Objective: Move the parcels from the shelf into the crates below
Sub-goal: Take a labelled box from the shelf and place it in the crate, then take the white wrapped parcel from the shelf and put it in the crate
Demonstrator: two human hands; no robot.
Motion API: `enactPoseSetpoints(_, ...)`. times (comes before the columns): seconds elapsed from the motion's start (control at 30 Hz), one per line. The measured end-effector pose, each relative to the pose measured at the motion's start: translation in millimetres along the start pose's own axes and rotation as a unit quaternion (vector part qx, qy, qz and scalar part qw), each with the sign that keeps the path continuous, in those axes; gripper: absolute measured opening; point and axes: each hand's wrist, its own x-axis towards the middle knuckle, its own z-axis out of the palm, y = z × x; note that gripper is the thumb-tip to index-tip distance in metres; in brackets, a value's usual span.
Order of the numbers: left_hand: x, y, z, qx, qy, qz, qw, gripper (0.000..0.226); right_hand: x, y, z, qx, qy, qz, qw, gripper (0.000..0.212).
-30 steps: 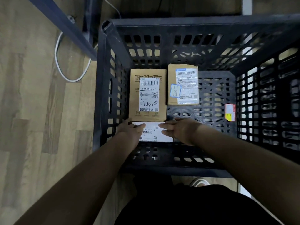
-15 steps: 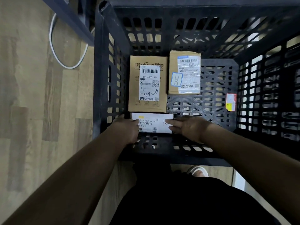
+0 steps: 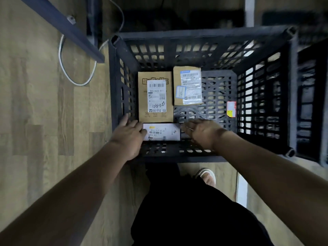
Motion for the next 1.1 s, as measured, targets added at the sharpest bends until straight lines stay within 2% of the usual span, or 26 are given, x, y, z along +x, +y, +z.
enactPoseSetpoints(0.13,-64,-12,-58,-0.008,0.043,-0.054,0.998,0.055,-92,4,-48,0.012,-0.003,0.041,0.999,0.056)
enactPoseSetpoints(0.3,-147,-35,-151,-0.058,0.108,-0.080,0.989,0.058,-200,7,-114,0.053,0.039,0.091,0.994,0.069)
enactPoseSetpoints(0.4,-202,-55,-209,-0.073,0.168,-0.088,0.979,0.058,-261,2,-165,0.073,0.097,0.104,0.987,0.076)
enactPoseSetpoints(0.6,-301,-99,-316,-0.046,0.303,-0.108,0.946,0.049,-356,-16,-267,0.082,0.235,0.156,0.956,0.078)
enactPoseSetpoints(0.73,-357,-106,-349,-0.052,0.374,-0.118,0.918,0.050,-397,-34,-306,0.100,0.307,0.186,0.928,0.080)
enactPoseSetpoints(0.87,-399,-98,-362,-0.096,0.414,-0.107,0.899,0.051,-433,-52,-331,0.117,0.368,0.214,0.897,0.080)
enactPoseSetpoints(0.97,-421,-91,-365,-0.138,0.460,-0.095,0.872,0.051,-453,-63,-343,0.125,0.410,0.231,0.874,0.080)
enactPoseSetpoints(1.1,-438,-89,-371,-0.132,0.465,-0.090,0.870,0.053,-470,-70,-356,0.133,0.460,0.245,0.843,0.079)
